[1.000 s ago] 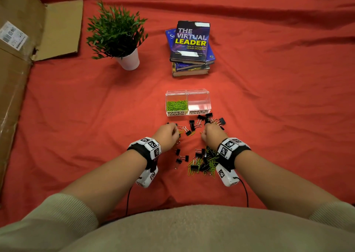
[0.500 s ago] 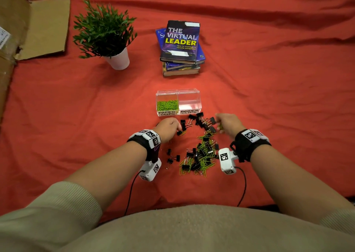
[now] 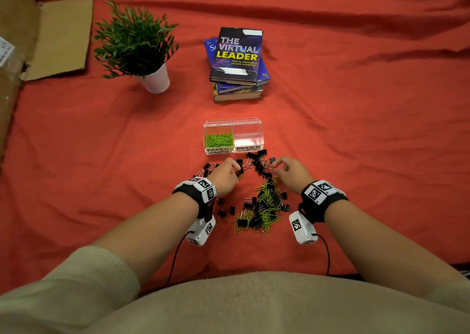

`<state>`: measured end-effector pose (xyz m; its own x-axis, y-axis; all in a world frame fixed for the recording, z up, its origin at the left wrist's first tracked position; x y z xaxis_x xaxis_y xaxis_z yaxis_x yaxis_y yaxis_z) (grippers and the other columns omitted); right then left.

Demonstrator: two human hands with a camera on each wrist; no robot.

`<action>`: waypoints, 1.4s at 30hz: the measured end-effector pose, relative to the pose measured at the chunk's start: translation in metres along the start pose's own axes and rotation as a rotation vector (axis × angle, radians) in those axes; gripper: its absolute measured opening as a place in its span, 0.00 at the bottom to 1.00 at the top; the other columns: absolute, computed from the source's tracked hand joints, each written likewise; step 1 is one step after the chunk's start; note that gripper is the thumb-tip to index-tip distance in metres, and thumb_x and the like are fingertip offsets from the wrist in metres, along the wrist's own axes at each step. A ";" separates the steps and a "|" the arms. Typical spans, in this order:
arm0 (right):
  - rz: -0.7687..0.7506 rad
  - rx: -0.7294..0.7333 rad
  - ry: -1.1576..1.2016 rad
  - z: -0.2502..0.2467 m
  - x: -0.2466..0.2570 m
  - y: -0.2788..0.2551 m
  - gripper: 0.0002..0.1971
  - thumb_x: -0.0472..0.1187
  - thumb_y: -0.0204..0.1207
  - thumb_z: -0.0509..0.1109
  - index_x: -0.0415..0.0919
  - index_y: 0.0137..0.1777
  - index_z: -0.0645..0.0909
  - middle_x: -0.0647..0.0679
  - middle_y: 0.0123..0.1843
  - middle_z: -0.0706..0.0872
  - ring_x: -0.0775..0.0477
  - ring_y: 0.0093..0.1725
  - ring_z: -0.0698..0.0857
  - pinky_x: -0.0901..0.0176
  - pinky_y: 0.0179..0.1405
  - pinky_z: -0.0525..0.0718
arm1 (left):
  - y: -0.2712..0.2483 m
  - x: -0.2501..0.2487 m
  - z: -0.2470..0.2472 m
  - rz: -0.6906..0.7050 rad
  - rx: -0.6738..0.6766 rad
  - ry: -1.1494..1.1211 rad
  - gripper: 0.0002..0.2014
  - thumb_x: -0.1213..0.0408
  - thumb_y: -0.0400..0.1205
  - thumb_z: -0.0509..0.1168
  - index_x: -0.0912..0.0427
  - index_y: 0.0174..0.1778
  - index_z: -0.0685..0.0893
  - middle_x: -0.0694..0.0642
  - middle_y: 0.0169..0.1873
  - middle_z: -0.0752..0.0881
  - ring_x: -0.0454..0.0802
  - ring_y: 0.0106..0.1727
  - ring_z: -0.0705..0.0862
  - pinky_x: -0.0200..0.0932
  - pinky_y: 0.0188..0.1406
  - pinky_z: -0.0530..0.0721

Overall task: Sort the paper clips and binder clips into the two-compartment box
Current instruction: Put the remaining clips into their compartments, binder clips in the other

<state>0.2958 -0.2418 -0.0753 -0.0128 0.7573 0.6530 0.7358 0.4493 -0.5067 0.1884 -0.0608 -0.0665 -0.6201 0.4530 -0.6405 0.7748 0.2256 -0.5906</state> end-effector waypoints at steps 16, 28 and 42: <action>-0.101 0.096 -0.530 0.009 -0.015 -0.010 0.02 0.38 0.78 0.62 0.41 0.46 0.75 0.42 0.48 0.83 0.42 0.46 0.81 0.53 0.43 0.79 | 0.004 -0.001 0.020 0.139 -0.155 0.649 0.15 0.62 0.83 0.63 0.67 0.61 0.75 0.65 0.60 0.80 0.62 0.60 0.81 0.53 0.57 0.81; -0.088 0.118 -0.064 -0.024 0.044 -0.007 0.04 0.39 0.78 0.67 0.39 0.43 0.79 0.50 0.36 0.83 0.51 0.31 0.77 0.62 0.28 0.78 | -0.005 0.014 0.008 0.112 -0.165 0.333 0.04 0.65 0.82 0.57 0.61 0.43 0.72 0.56 0.37 0.76 0.55 0.38 0.75 0.46 0.36 0.70; -0.341 0.099 -0.501 0.054 0.170 0.061 0.15 0.28 0.77 0.58 0.35 0.57 0.83 0.37 0.57 0.87 0.37 0.58 0.84 0.51 0.58 0.82 | -0.031 0.031 -0.060 0.034 -0.289 0.067 0.09 0.69 0.81 0.60 0.62 0.55 0.80 0.55 0.38 0.82 0.53 0.40 0.79 0.40 0.36 0.73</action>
<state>0.3017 -0.0603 -0.0251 -0.5709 0.6827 0.4560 0.5679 0.7295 -0.3812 0.1527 -0.0022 -0.0393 -0.5909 0.5187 -0.6179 0.8041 0.4409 -0.3987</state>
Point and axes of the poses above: each hand's wrist, its own y-axis towards the middle knuckle, its own z-axis out of the palm, x = y × z, the point moved 1 cm from there along y, towards the middle knuckle
